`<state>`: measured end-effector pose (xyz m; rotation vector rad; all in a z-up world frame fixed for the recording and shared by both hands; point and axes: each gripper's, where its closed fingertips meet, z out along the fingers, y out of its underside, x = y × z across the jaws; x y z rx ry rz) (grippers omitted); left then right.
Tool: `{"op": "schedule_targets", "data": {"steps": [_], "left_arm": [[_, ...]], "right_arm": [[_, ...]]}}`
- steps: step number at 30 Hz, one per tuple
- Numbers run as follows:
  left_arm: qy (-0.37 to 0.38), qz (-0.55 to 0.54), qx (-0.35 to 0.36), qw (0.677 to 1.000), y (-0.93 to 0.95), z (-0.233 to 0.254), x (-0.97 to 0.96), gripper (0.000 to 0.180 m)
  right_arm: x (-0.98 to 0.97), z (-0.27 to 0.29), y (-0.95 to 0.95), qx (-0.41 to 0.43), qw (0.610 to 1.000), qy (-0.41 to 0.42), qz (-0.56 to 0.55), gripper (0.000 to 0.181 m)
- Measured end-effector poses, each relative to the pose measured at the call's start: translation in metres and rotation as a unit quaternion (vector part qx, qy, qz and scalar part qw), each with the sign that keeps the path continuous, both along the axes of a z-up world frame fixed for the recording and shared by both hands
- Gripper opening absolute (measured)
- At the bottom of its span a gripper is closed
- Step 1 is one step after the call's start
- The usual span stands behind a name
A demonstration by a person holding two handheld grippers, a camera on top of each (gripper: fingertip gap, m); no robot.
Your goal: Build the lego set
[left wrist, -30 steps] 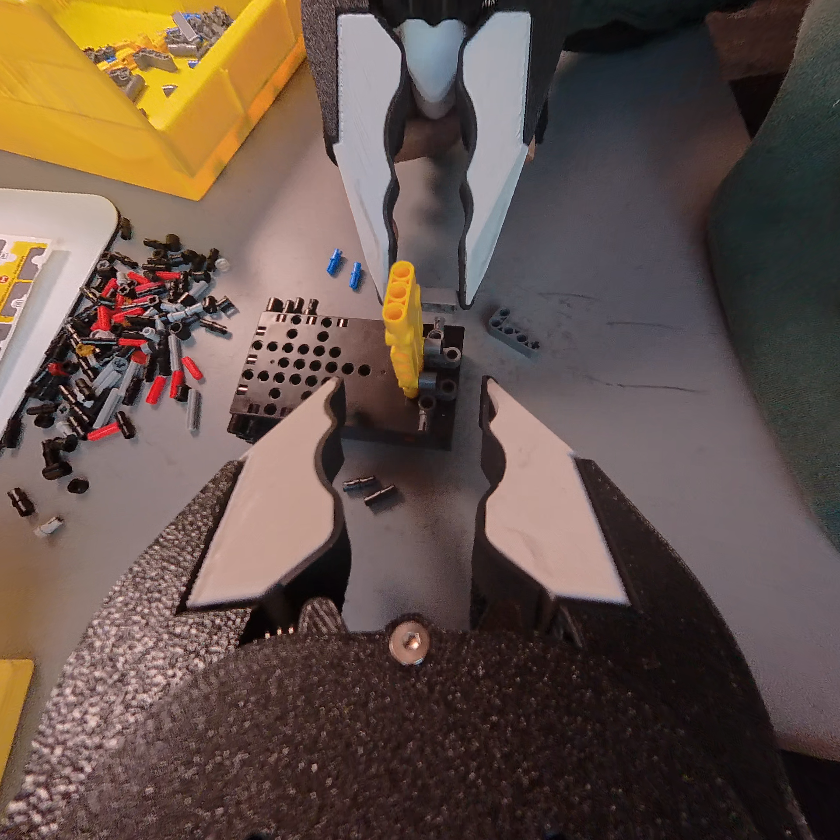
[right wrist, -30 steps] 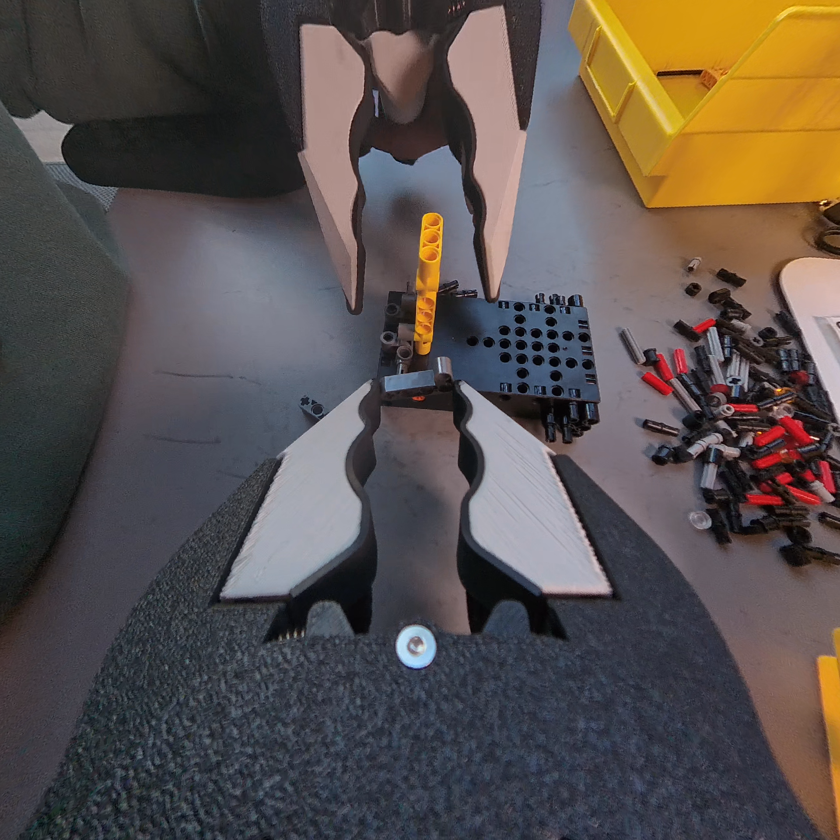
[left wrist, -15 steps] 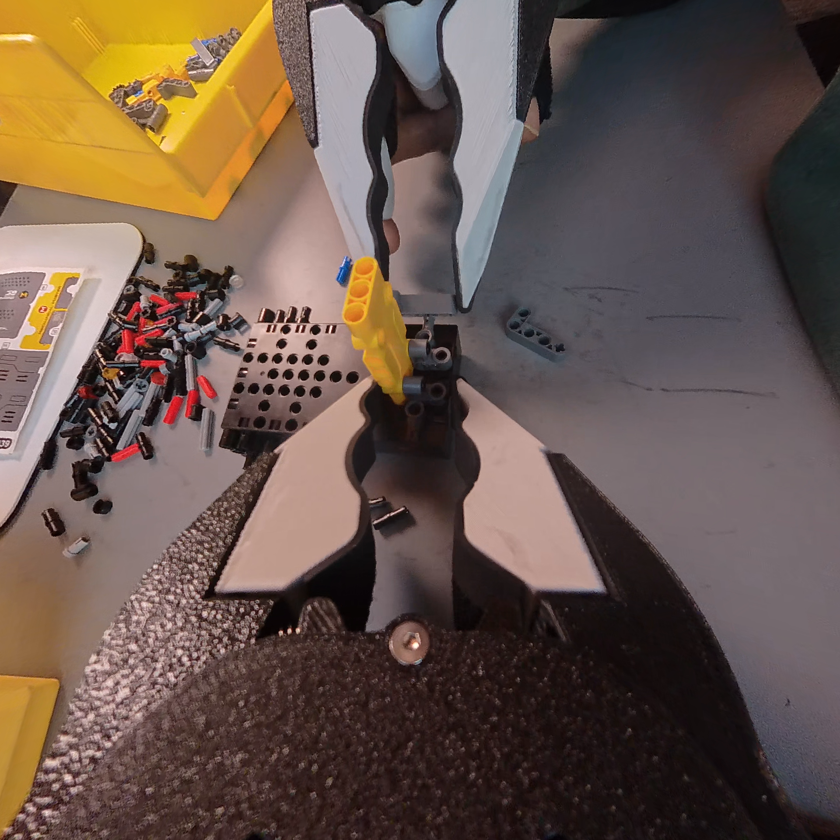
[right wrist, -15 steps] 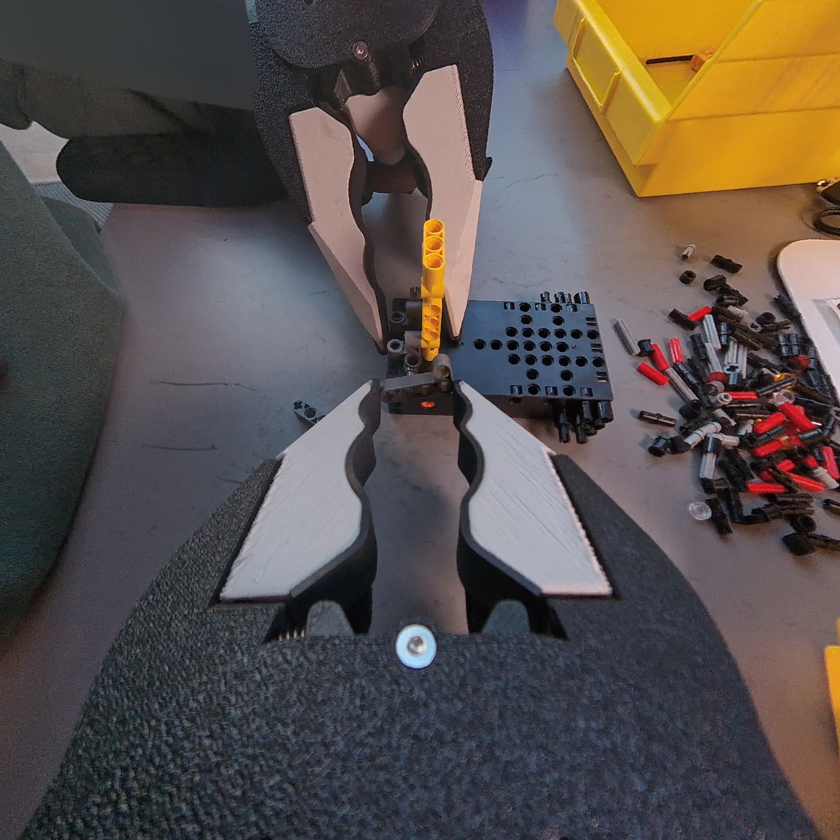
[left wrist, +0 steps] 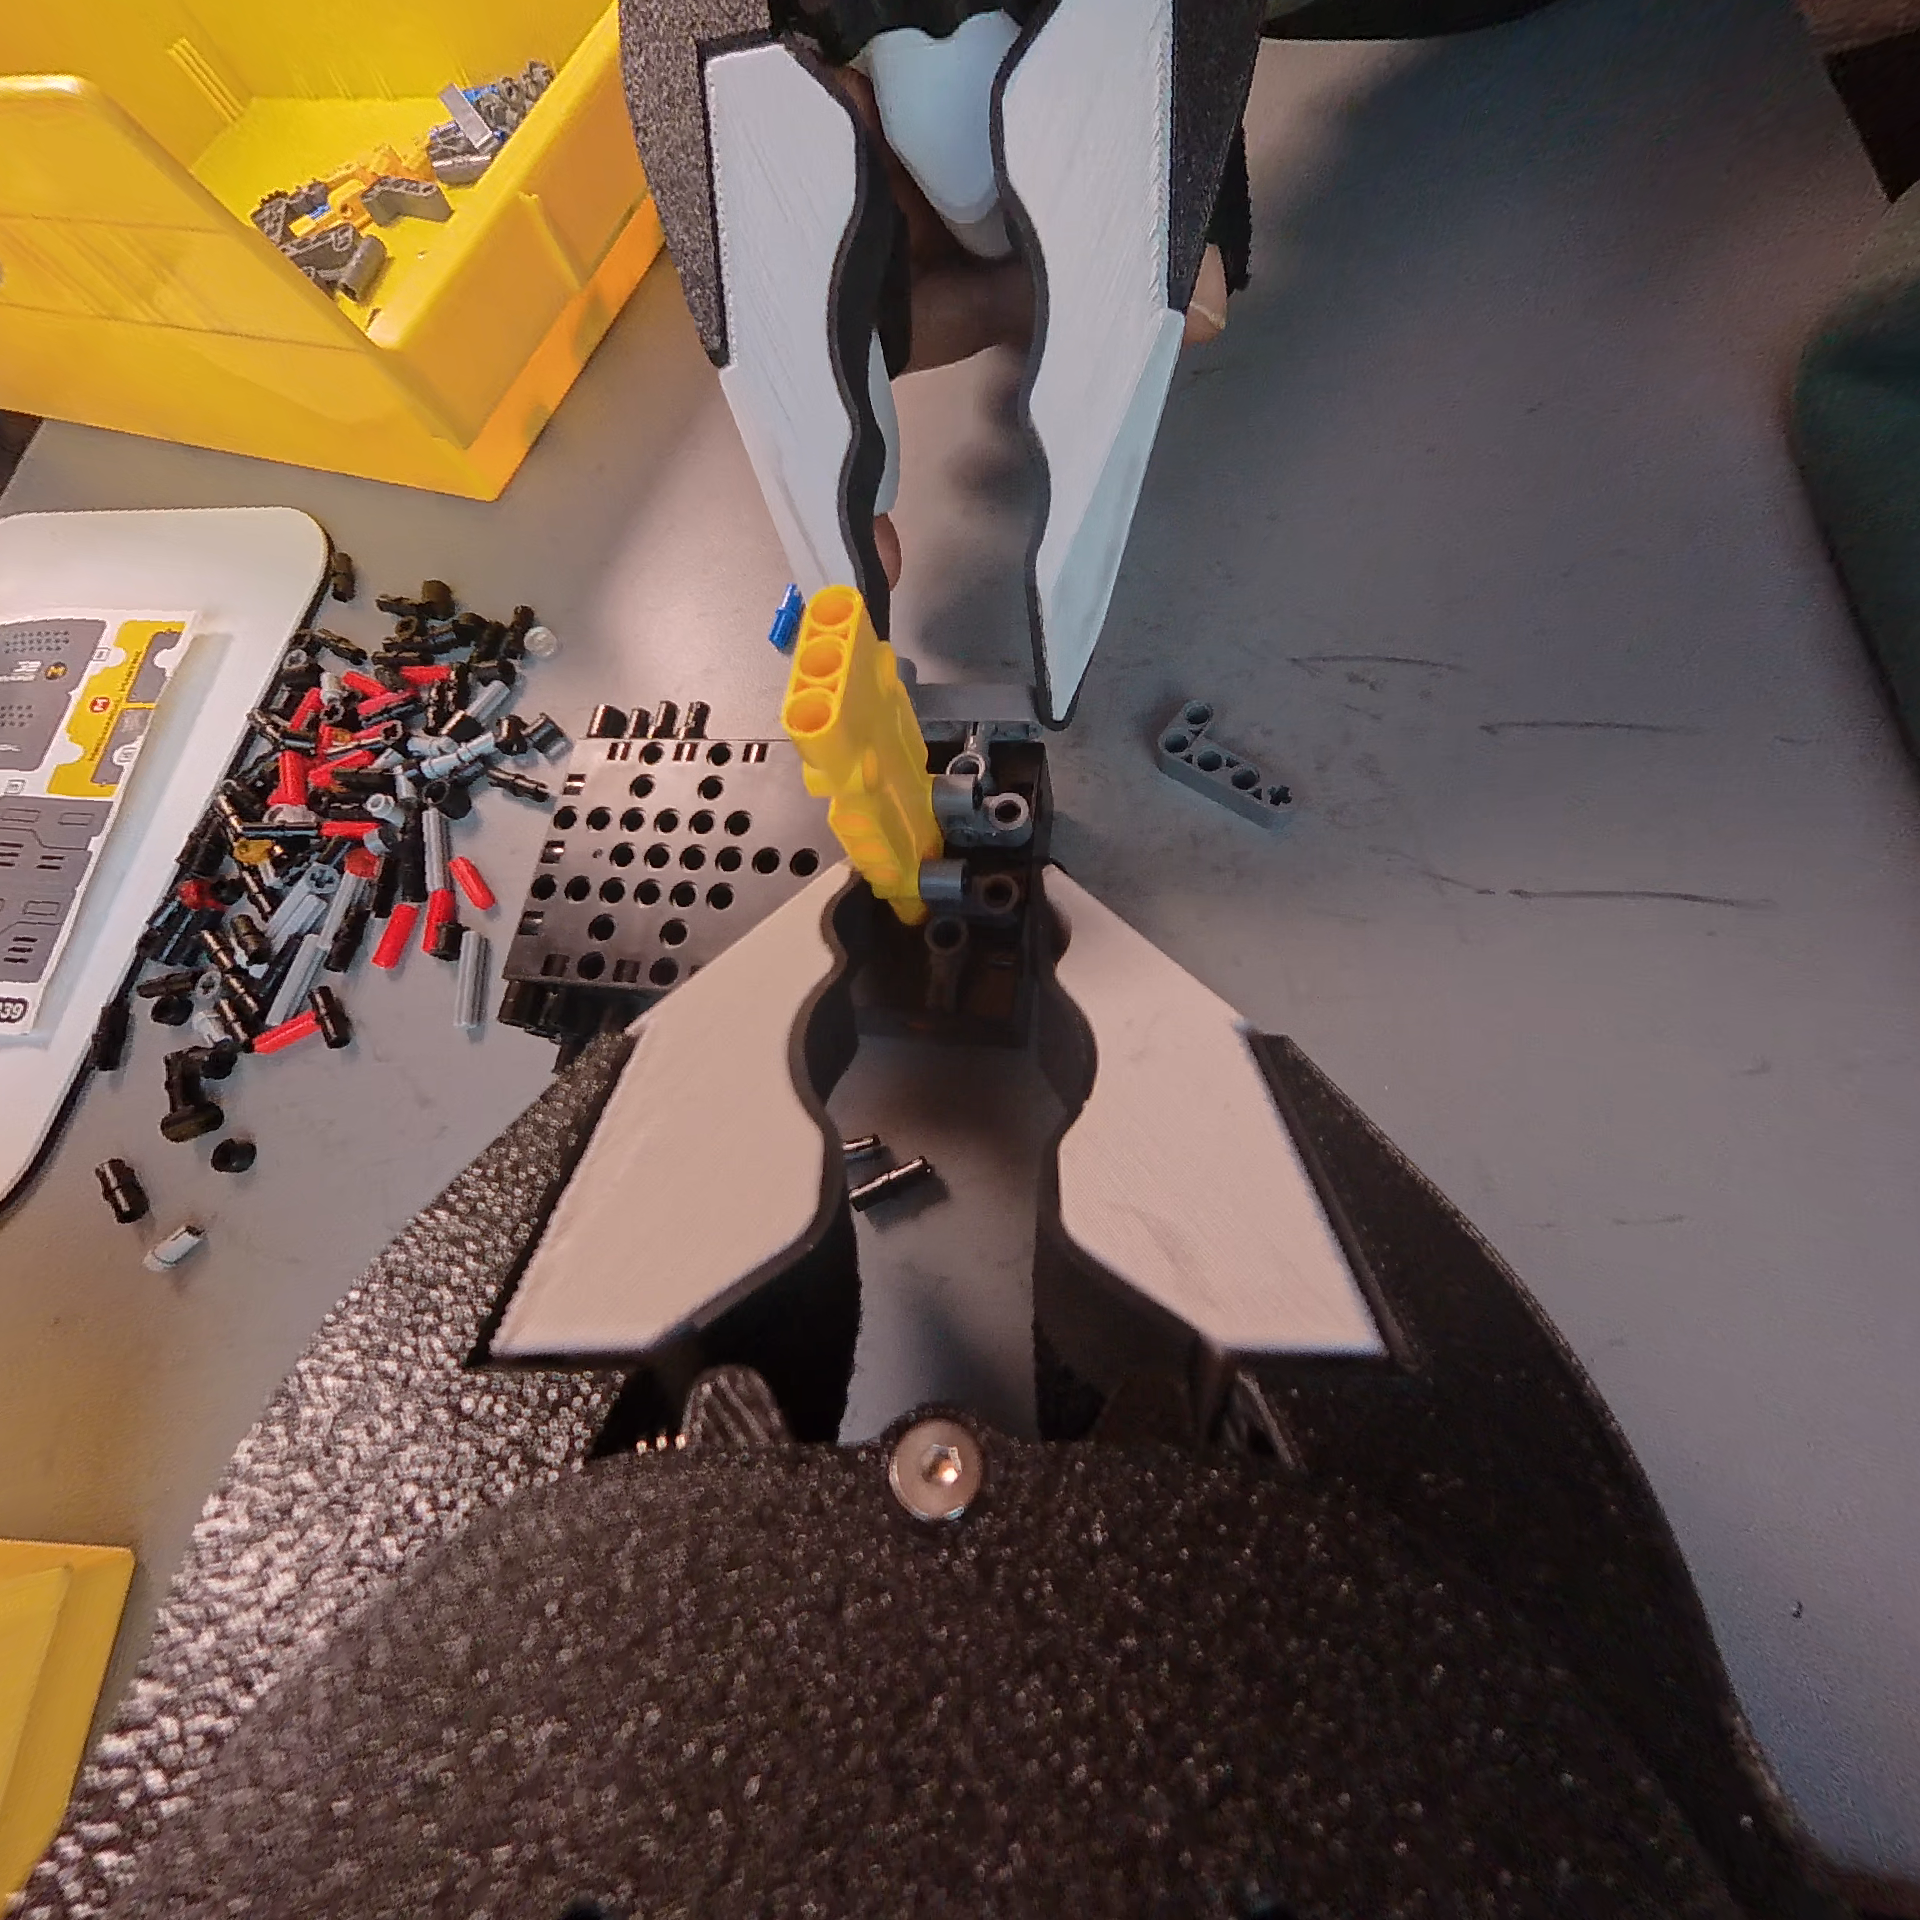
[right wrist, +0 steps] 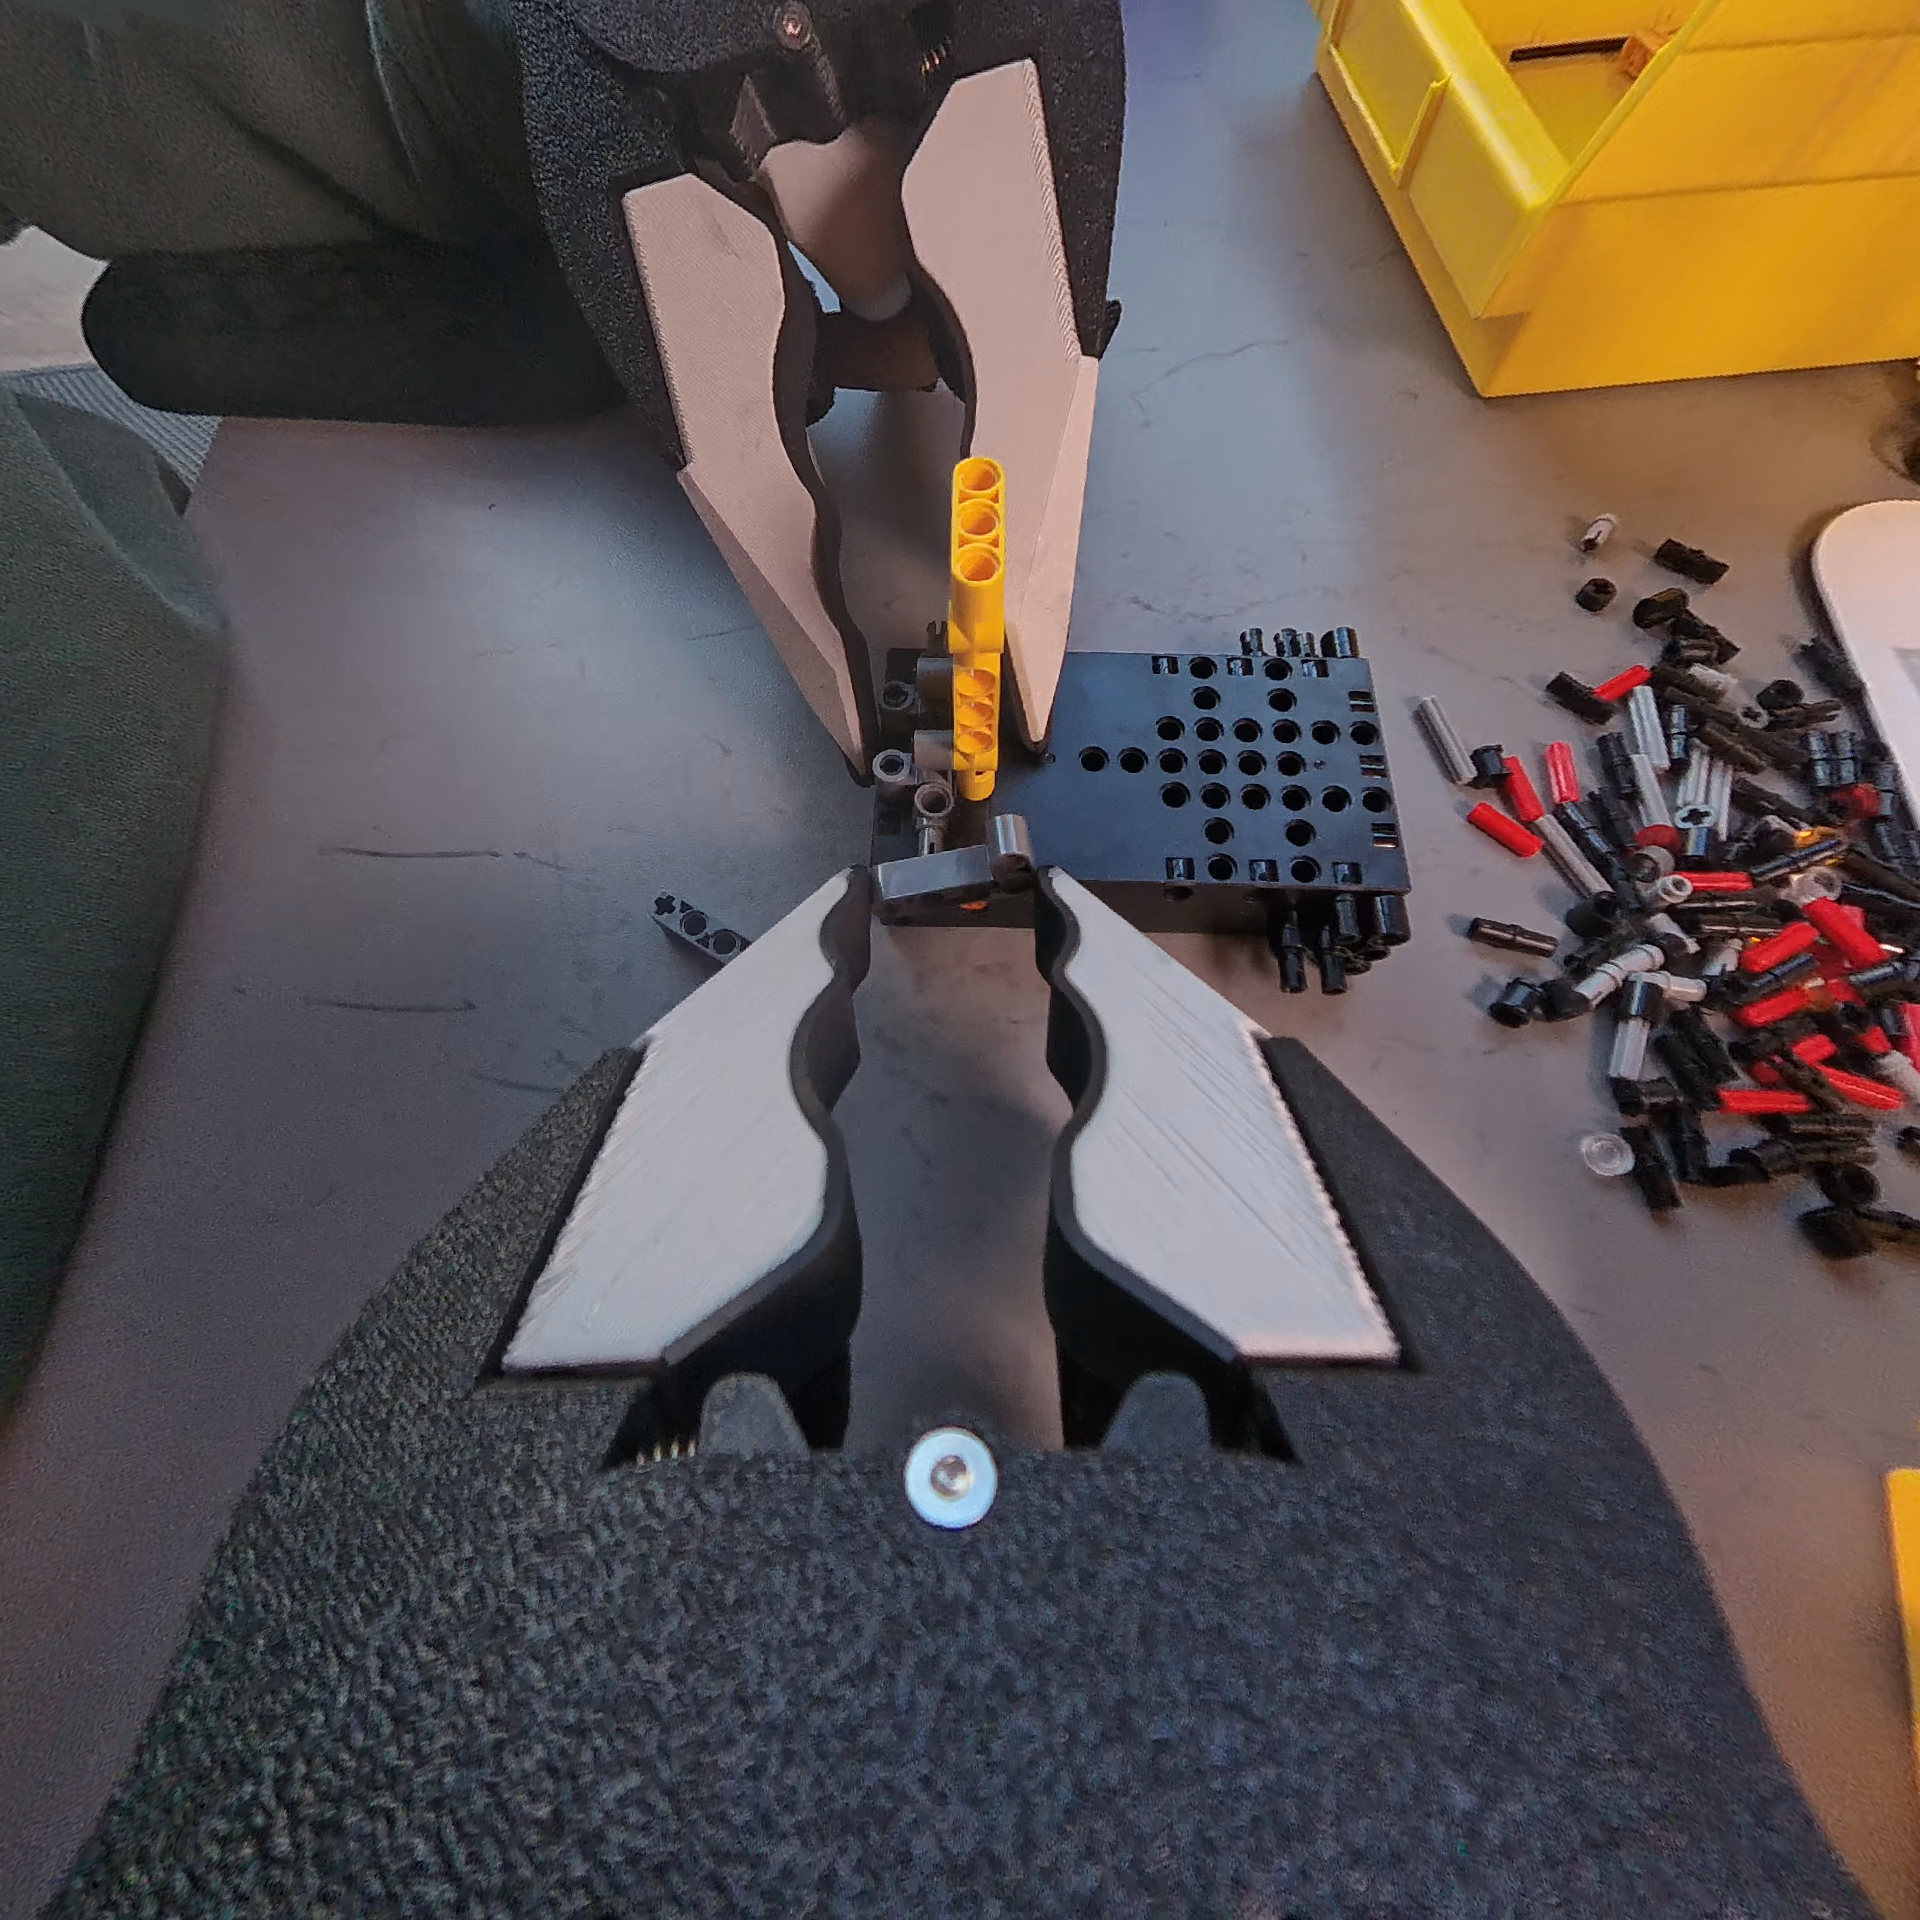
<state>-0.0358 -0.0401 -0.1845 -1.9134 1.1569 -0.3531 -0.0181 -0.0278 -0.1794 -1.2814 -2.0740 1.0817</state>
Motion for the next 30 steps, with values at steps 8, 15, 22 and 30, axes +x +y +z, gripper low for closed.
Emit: {"op": "schedule_targets", "data": {"steps": [8, 15, 22, 30], "left_arm": [[0.002, 0.003, 0.004, 1.0, 0.0007, -0.0001, 0.0007, 0.029], [0.002, 0.004, 0.004, 1.0, 0.0009, -0.0001, 0.001, 0.029], [0.004, 0.004, 0.007, 1.0, 0.0004, -0.0001, 0.0019, 0.029], [0.004, 0.008, 0.006, 1.0, 0.0006, -0.0001, 0.0023, 0.029]], "right_arm": [[0.0001, 0.0001, 0.001, 0.003, 1.0, 0.002, -0.003, 0.03], [-0.0001, 0.0023, 0.0013, -0.035, 0.999, -0.01, 0.002, 0.029], [0.0, -0.001, 0.0018, -0.045, 0.999, -0.026, -0.006, 0.03], [-0.0006, -0.0008, 0.0017, -0.054, 0.998, -0.03, -0.018, 0.029]]}}
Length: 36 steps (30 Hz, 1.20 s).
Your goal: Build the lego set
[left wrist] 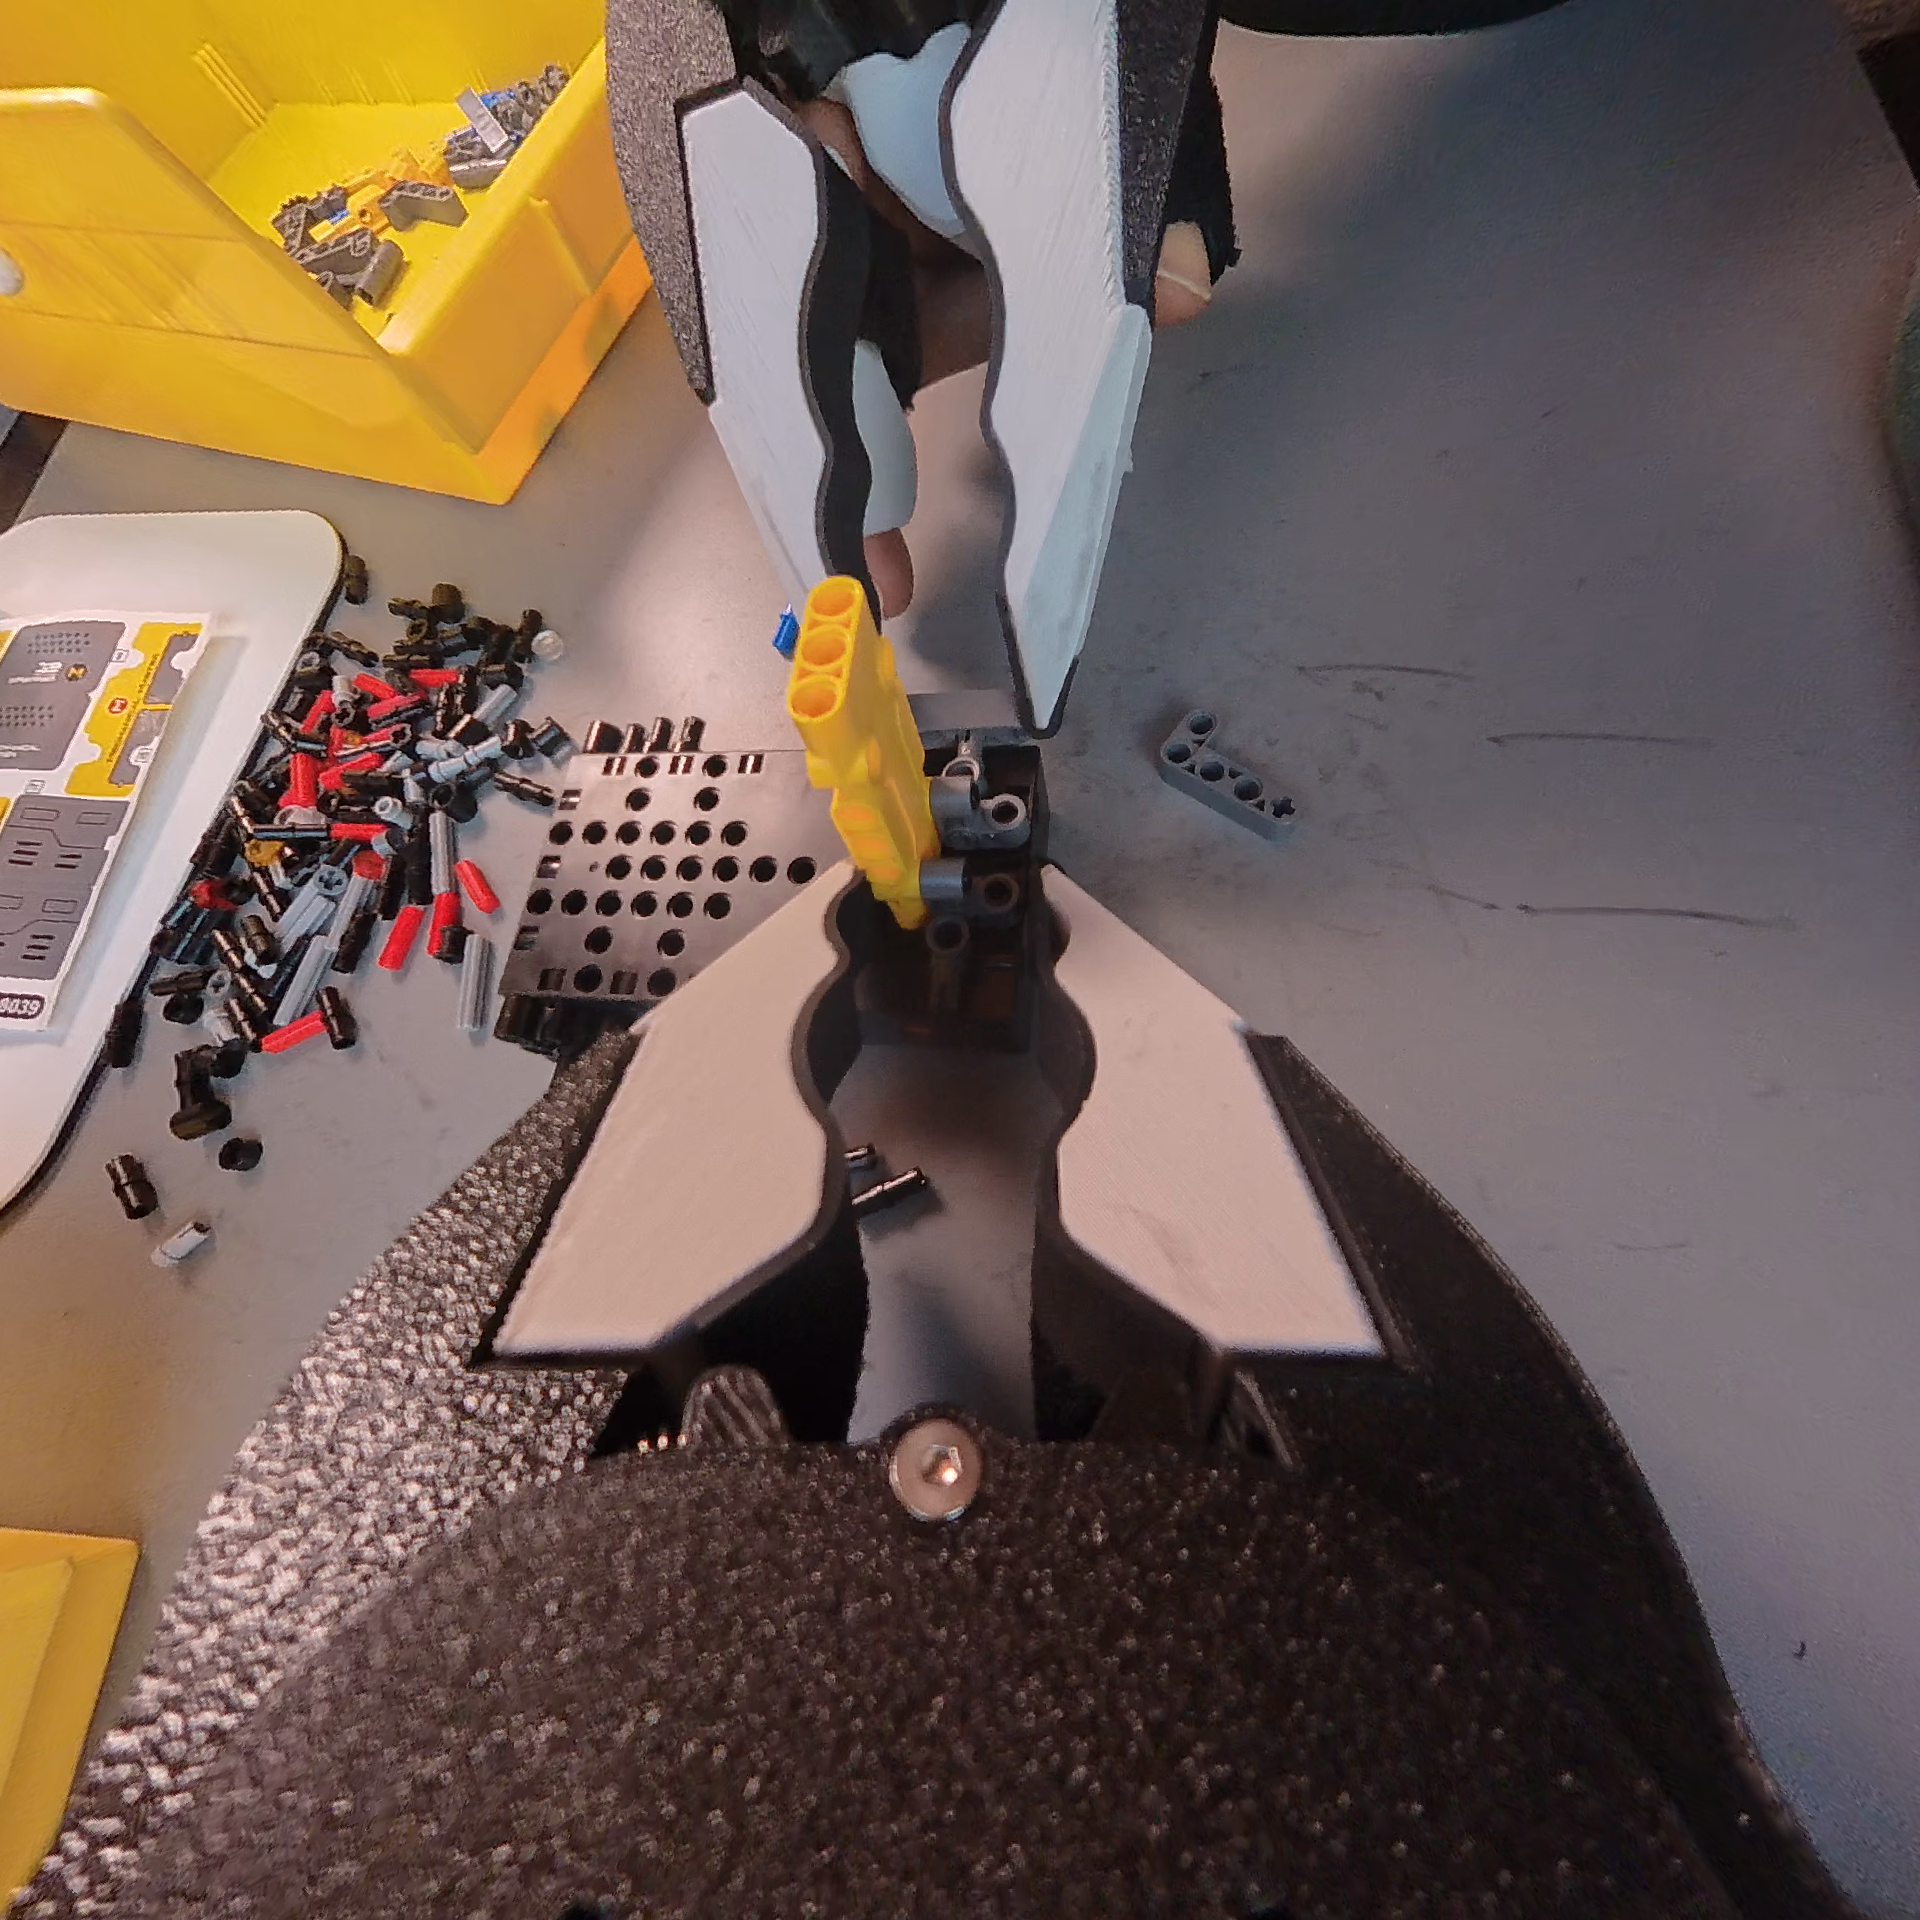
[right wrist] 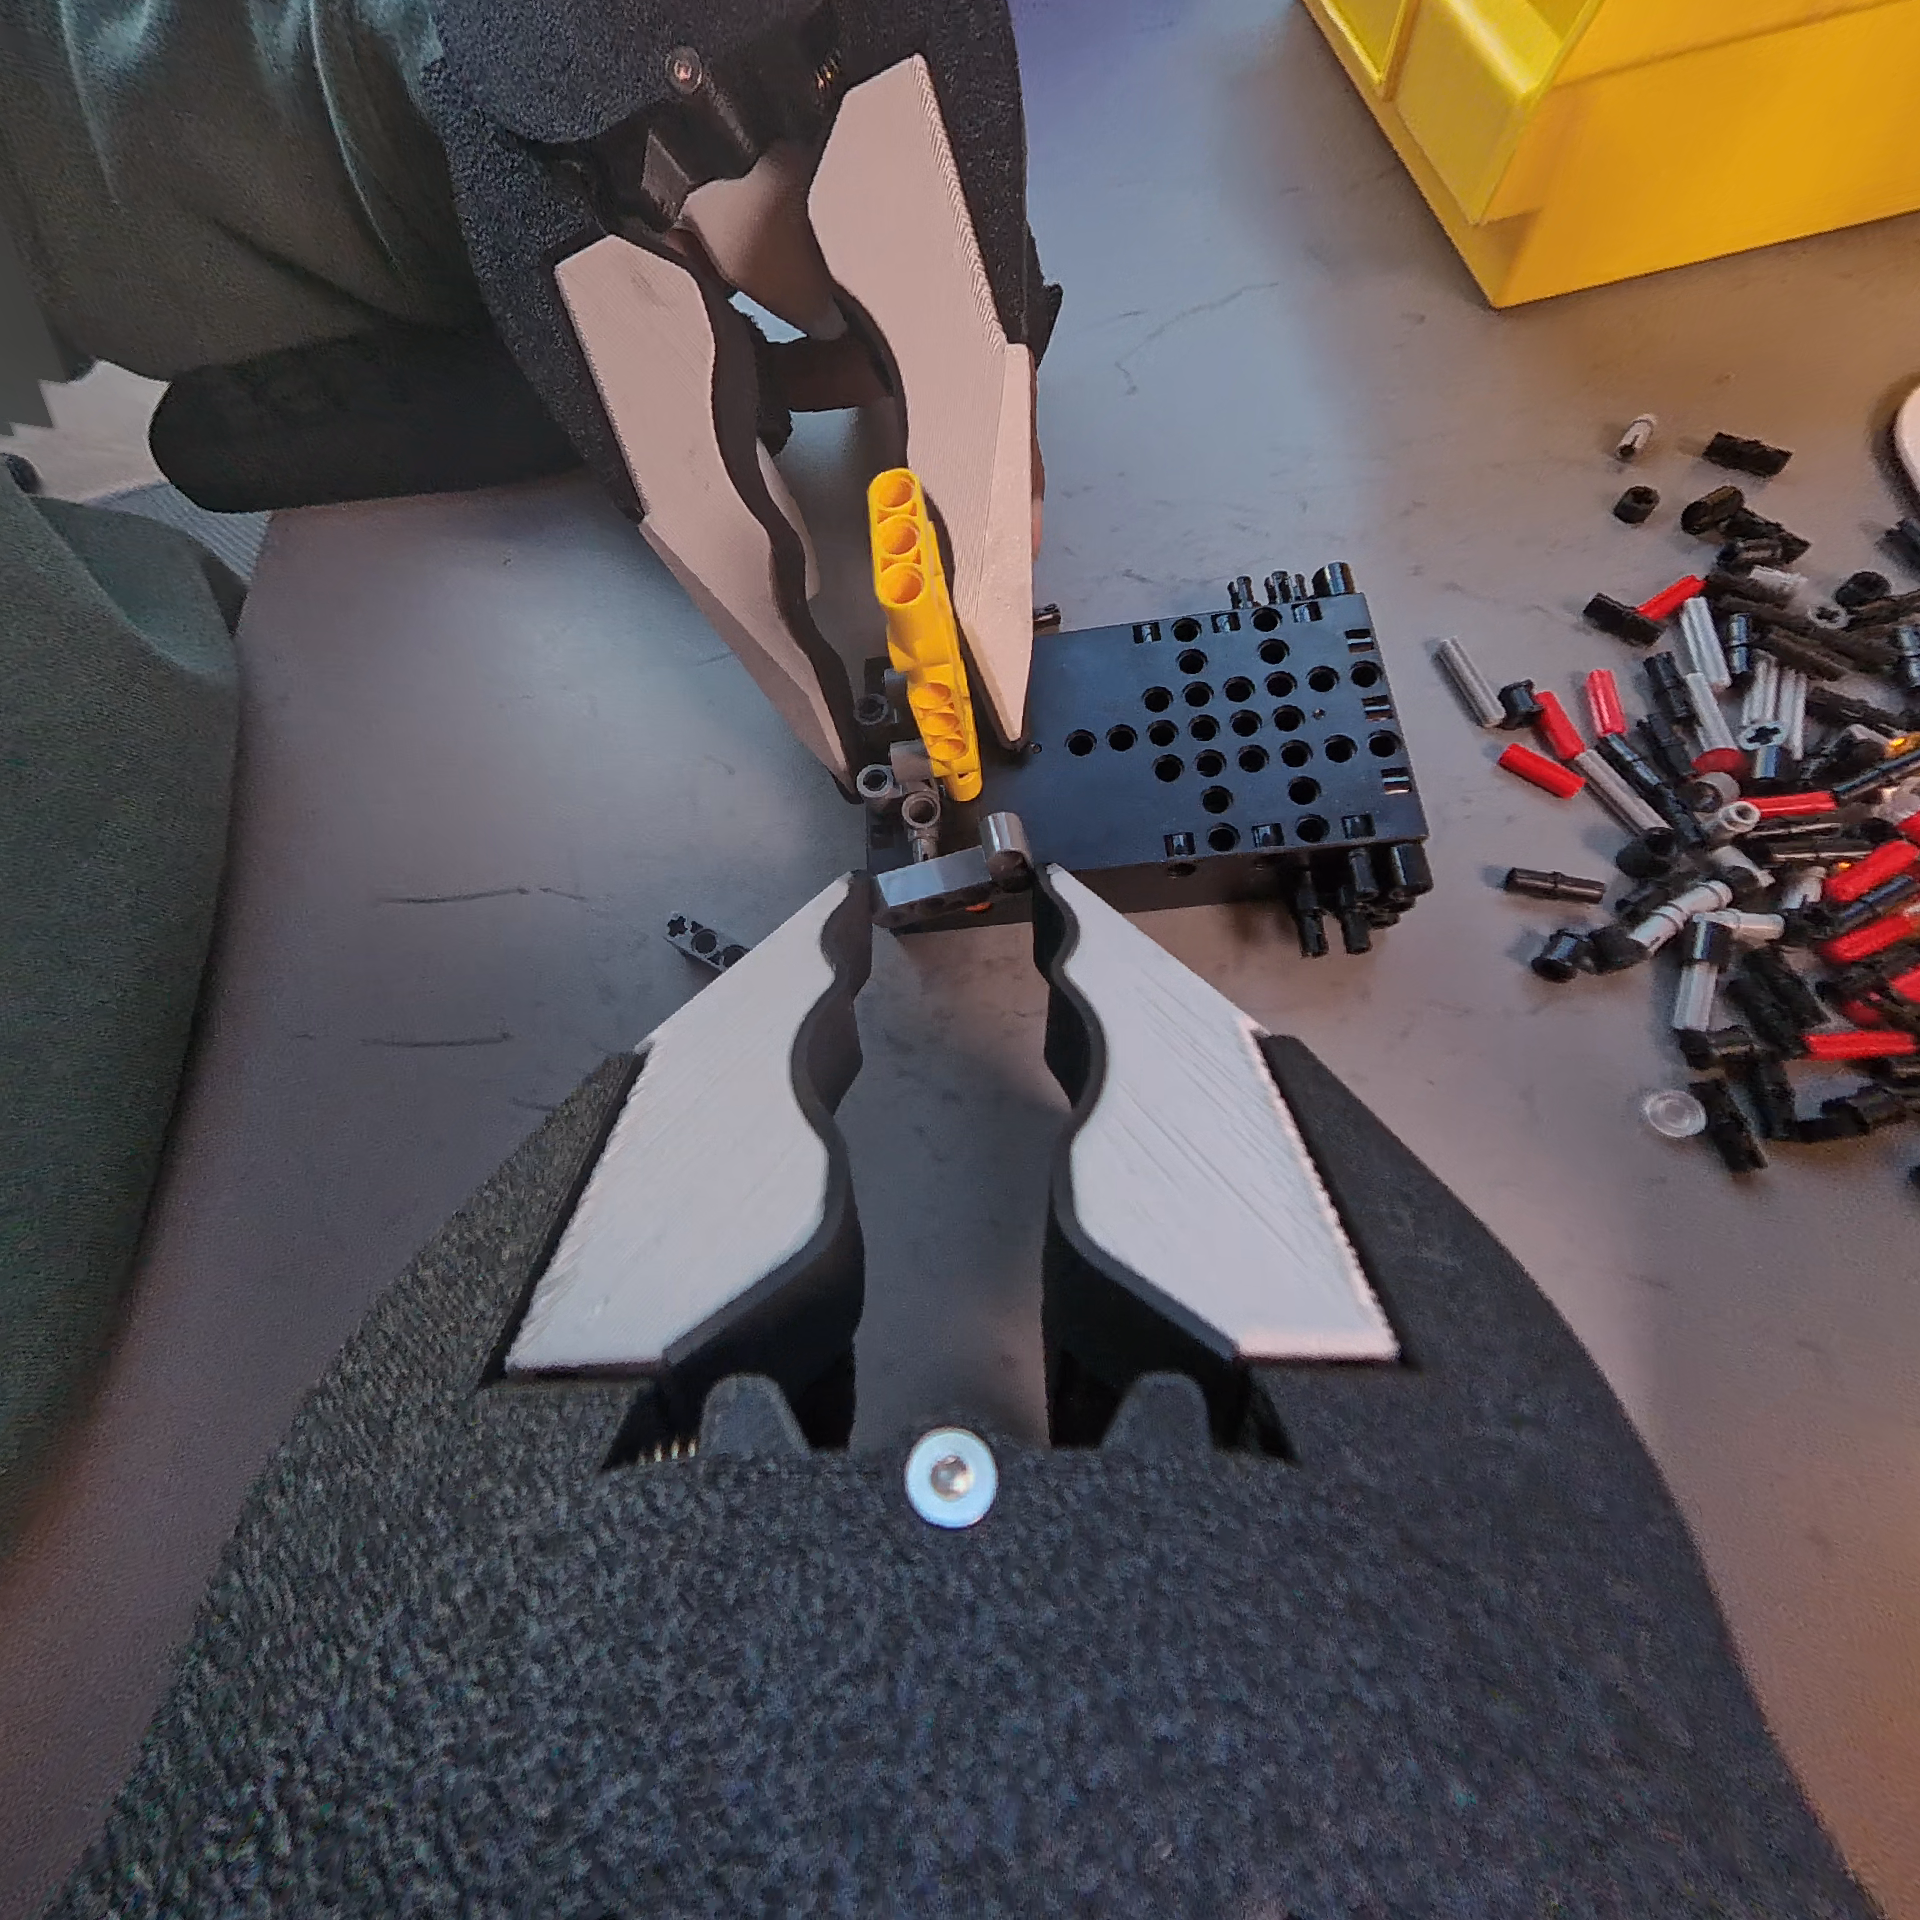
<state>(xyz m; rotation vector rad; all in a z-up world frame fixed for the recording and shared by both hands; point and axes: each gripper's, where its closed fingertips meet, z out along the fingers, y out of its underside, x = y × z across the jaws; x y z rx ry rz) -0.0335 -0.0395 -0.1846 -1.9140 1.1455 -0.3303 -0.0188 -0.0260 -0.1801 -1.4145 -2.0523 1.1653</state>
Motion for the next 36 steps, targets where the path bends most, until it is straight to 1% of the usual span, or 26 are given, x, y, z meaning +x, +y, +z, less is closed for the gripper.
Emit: {"op": "schedule_targets", "data": {"steps": [12, 13, 16, 19, 22, 26, 28, 32, 34, 36], "left_arm": [[-0.007, -0.005, -0.007, 1.0, -0.002, 0.0, 0.003, 0.029], [-0.007, -0.008, -0.008, 1.0, -0.002, 0.0, 0.003, 0.029], [0.003, 0.001, 0.004, 1.0, -0.002, 0.0, 0.003, 0.03], [-0.002, 0.004, -0.003, 1.0, -0.002, 0.0, 0.002, 0.03], [0.0, 0.002, -0.001, 1.0, -0.003, 0.0, 0.002, 0.03], [0.006, 0.004, 0.005, 1.0, -0.003, 0.0, 0.002, 0.031], [0.008, 0.001, 0.008, 1.0, -0.004, 0.0, 0.001, 0.031], [0.004, -0.003, 0.01, 1.0, -0.004, 0.002, 0.003, 0.028], [-0.02, -0.003, 0.014, 1.0, -0.003, 0.008, 0.006, 0.027], [-0.054, 0.004, 0.031, 0.998, 0.0, 0.02, 0.008, 0.026]], "right_arm": [[-0.004, 0.001, 0.0, -0.027, 0.999, -0.009, -0.023, 0.028], [-0.007, 0.001, 0.0, -0.027, 0.999, -0.008, -0.032, 0.019], [-0.006, 0.001, 0.0, -0.022, 0.999, -0.005, -0.028, 0.015], [-0.003, 0.0, -0.001, -0.003, 1.0, -0.005, -0.02, 0.013], [0.002, 0.002, 0.005, 0.01, 1.0, -0.008, -0.009, 0.017], [0.01, 0.015, 0.023, 0.042, 0.999, 0.008, -0.028, 0.021], [0.018, 0.013, 0.027, 0.061, 0.998, -0.003, -0.031, 0.027], [0.031, 0.001, 0.019, 0.088, 0.996, -0.026, -0.021, 0.033], [0.031, 0.001, 0.012, 0.082, 0.996, -0.025, -0.024, 0.039], [0.026, 0.009, 0.006, 0.028, 0.998, -0.022, -0.049, 0.046]]}}
